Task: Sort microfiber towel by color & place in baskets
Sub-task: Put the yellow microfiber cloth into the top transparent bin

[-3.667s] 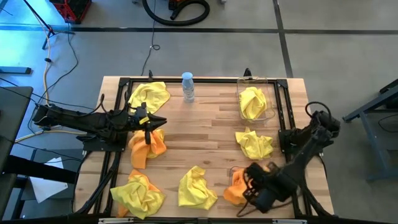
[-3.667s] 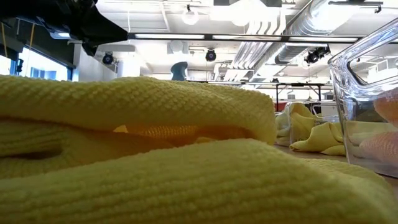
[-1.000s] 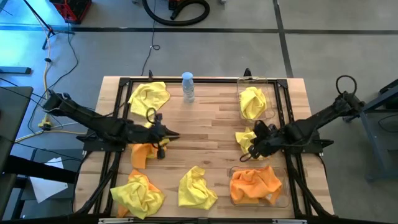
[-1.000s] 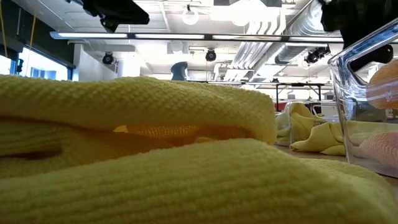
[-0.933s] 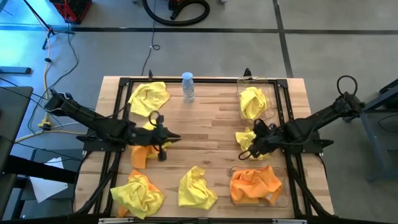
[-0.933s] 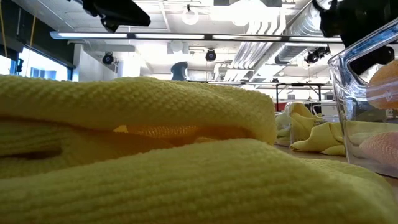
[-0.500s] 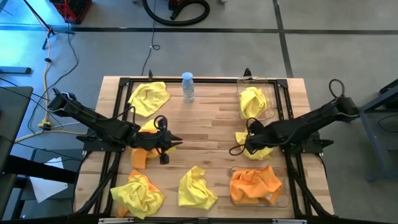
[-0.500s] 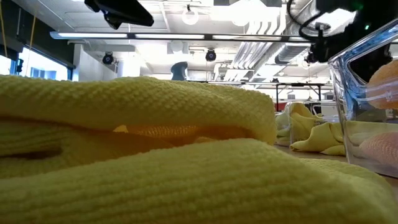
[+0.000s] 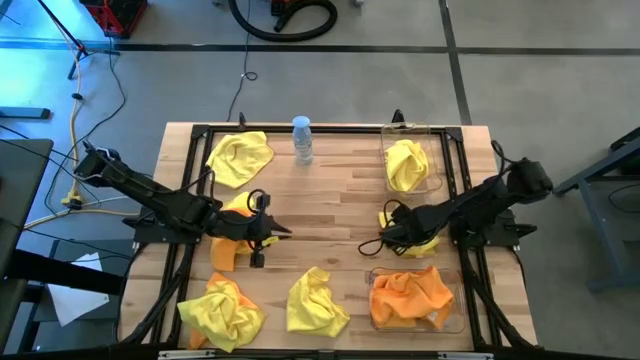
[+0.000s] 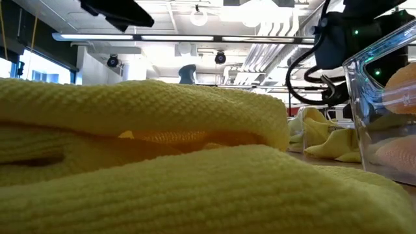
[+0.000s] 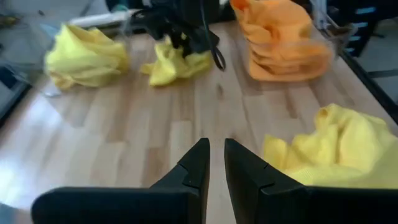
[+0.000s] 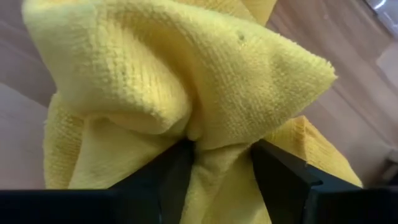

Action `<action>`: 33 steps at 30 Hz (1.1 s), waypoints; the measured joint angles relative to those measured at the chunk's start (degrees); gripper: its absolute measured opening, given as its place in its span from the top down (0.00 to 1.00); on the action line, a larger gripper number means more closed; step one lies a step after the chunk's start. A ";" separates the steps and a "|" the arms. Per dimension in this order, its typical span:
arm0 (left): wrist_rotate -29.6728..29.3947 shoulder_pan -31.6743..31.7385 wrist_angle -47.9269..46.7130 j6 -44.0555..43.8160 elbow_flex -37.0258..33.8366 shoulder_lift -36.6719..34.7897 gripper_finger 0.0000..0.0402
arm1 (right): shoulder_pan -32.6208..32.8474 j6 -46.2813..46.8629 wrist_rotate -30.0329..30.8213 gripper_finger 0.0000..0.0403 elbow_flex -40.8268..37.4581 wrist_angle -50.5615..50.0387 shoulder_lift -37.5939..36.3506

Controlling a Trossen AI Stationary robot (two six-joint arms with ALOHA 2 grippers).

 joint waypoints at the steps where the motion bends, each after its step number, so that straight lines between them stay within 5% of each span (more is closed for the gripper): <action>1: 0.62 0.11 1.13 -0.51 -1.17 -0.25 0.91 | 0.26 0.93 0.56 0.61 -0.10 -0.05 -0.05; 9: 2.87 0.31 3.75 -7.13 -5.25 -2.27 0.91 | 0.81 0.10 1.87 0.97 0.45 -1.26 -8.19; 20: 3.60 1.74 0.92 -7.88 -5.22 -6.40 0.91 | 1.99 -1.83 13.82 0.98 0.77 0.55 -31.01; 33: 3.61 4.22 0.47 -5.82 -5.20 -7.79 0.91 | -5.69 -29.71 30.82 1.00 1.06 22.38 -51.43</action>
